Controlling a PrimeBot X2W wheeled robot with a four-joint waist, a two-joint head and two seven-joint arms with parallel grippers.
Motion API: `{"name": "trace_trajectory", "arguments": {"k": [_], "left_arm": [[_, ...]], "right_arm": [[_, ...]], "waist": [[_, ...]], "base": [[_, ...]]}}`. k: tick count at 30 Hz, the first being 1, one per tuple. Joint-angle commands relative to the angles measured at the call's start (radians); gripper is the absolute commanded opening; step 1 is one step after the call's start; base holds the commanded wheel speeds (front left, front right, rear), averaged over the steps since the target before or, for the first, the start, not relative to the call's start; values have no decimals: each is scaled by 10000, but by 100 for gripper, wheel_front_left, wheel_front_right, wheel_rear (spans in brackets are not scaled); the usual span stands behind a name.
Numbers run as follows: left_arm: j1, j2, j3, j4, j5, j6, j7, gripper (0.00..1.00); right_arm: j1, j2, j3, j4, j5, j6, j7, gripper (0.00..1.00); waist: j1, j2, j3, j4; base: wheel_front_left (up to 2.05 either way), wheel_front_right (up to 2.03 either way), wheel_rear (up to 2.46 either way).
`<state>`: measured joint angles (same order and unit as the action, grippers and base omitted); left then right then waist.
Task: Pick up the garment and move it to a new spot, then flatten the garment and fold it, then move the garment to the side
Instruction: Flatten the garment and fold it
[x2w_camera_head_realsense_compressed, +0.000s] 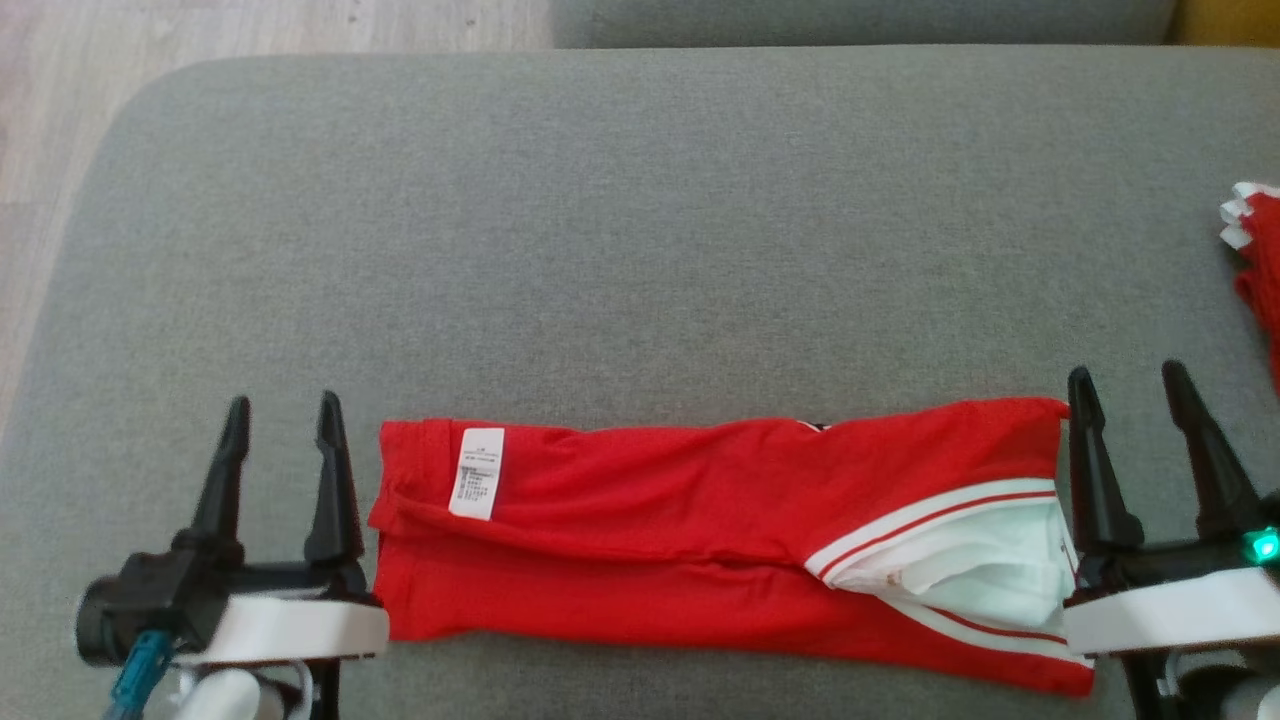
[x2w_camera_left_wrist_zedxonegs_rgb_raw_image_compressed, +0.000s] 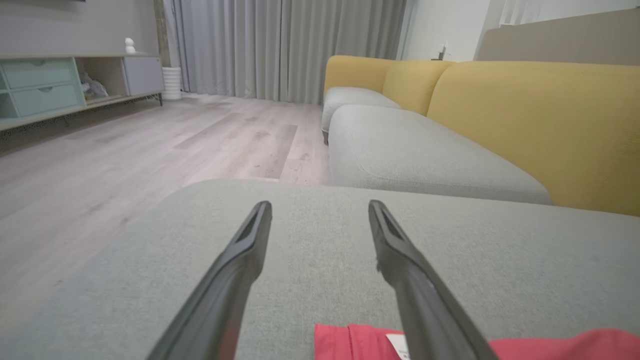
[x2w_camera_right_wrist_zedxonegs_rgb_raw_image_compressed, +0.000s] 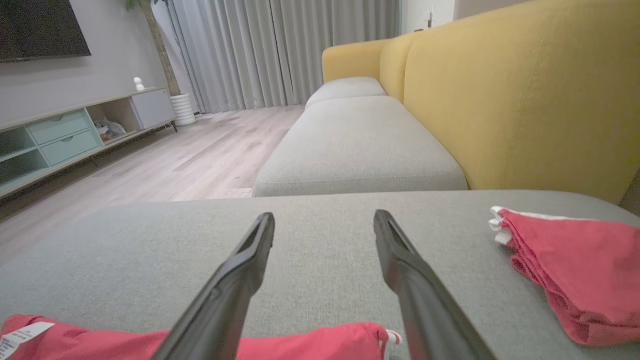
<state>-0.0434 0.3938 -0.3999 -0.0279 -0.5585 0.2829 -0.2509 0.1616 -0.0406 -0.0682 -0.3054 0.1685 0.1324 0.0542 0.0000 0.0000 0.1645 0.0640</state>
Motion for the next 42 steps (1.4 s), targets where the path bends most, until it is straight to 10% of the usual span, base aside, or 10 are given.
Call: {"name": "trace_trajectory", "arguments": {"k": [1,15,27,37,38,39,42], "left_arm": [[-419,172,495,-322,130,78,-103,100],[-511,224,406,-110,379,41,-35,100],[-974,-145,54,112,435,-303,-65,100],[-1036,-395,147,374,423,-539,-96,100],[-1028,-410,165,388,427,-555,-98,100],[-1019,-424,185,397,434,-571,-99,100],[-968,-471,267,429,437,-646,-103,100]], "right_arm": [[-344,-98,256,-459,-97,-17,-43,100],[-25,-97,339,-635,73,-17,293,100],[146,-98,-538,2908,331,-17,643,100],[422,-98,-133,4257,1054,-17,3069,100],[445,-98,-11,4246,1153,-17,3316,82],[449,-98,58,4203,1245,-17,3471,12],[392,-102,156,3698,1368,-17,3675,0]], "waist": [[0,0,-20,29],[0,0,58,45],[0,0,291,665],[0,0,365,819],[0,0,359,807],[0,0,347,796],[0,0,294,743]], "base": [[0,0,0],[0,0,0],[0,0,0],[0,0,0],[0,0,0],[0,0,0],[0,0,0]]}}
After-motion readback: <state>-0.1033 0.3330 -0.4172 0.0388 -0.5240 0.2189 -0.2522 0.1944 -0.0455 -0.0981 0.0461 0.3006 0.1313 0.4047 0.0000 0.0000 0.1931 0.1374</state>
